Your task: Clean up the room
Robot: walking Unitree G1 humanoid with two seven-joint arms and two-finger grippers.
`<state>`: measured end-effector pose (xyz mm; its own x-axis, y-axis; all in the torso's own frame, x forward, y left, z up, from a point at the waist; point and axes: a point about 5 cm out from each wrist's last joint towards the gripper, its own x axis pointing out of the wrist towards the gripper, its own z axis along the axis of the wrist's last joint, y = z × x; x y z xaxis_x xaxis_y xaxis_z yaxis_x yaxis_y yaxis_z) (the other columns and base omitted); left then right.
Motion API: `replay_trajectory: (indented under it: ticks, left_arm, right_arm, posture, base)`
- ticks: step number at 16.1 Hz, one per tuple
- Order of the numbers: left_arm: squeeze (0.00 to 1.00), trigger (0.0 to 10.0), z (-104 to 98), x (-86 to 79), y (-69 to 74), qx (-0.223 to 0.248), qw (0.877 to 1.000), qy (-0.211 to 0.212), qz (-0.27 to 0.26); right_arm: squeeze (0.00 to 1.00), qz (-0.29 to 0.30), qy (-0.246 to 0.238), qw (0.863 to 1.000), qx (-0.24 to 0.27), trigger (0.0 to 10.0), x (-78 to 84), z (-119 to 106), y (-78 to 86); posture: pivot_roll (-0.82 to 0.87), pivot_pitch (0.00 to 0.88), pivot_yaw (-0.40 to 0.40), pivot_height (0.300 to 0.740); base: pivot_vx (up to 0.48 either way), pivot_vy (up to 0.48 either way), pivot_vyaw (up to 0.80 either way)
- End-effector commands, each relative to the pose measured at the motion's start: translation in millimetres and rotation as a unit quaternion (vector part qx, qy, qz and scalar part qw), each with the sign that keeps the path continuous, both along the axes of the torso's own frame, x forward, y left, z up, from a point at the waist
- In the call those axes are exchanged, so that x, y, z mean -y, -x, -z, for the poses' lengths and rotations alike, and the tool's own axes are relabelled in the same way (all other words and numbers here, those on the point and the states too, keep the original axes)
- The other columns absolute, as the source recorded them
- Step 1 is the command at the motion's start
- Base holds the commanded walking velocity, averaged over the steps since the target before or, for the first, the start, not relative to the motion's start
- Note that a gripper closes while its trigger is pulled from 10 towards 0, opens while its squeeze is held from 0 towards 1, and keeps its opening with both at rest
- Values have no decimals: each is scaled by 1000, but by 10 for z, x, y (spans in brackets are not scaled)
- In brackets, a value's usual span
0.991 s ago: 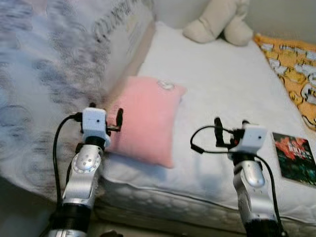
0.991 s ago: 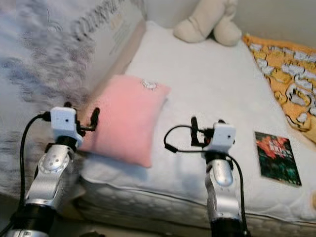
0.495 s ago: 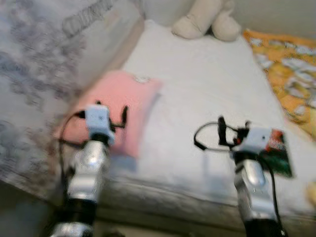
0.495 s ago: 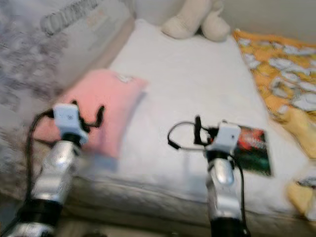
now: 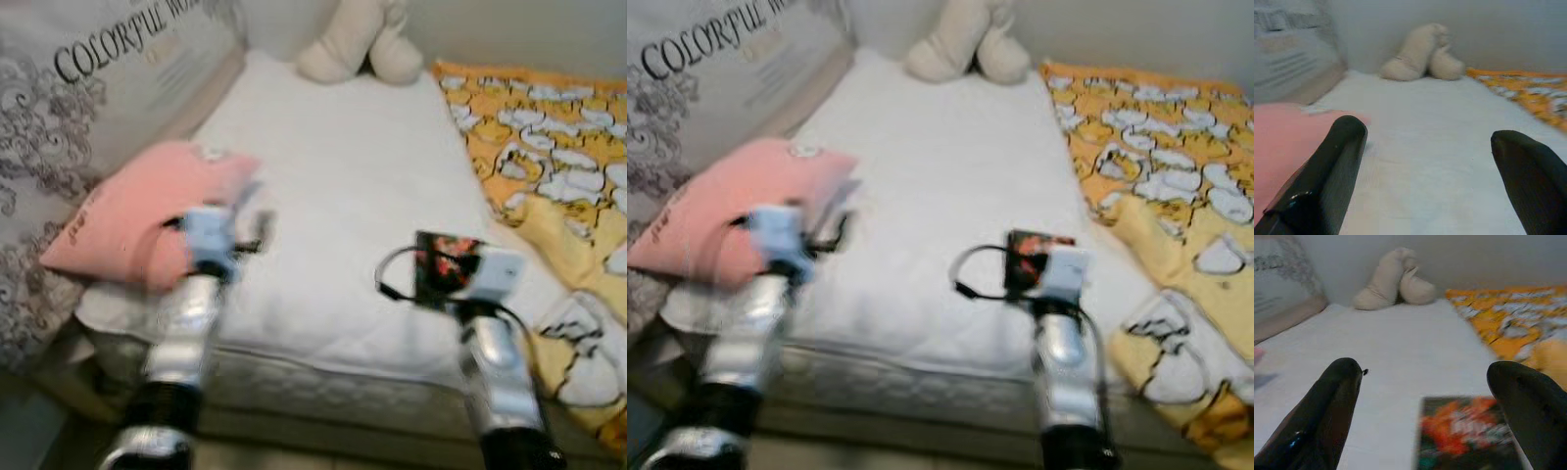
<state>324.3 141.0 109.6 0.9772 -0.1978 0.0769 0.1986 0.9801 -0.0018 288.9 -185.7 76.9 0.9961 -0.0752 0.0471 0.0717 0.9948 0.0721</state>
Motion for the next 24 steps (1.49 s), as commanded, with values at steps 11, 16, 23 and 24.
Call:
replay_trajectory:
  ticks: [11, 16, 23, 24]
  left_arm:
    - [0, 10000, 77, 130, -138, -32, 999, 20, 12]
    - [0, 10000, 48, 213, -209, -31, 999, 18, 32]
    - [0, 10000, 135, 243, -182, -47, 998, 30, 29]
    - [0, 10000, 179, 215, -199, -63, 997, 26, 22]
  right_arm:
    - [0, -13, 32, 999, 20, 10000, 36, -109, -62]
    - [0, -8, 47, 999, 23, 10000, 82, -139, -54]
    - [0, -8, 44, 999, 15, 10000, 54, -102, -61]
    - [0, -12, 46, 999, 14, 10000, 53, -99, -54]
  posture:
    - [-74, 0, -12, 740]
    - [-134, 0, 15, 740]
    - [-126, 0, 31, 740]
    - [-129, 0, 30, 740]
  base:
    - [306, -308, 0]
    - [0, 0, 0]
    - [79, -137, 0]
    - [0, 0, 0]
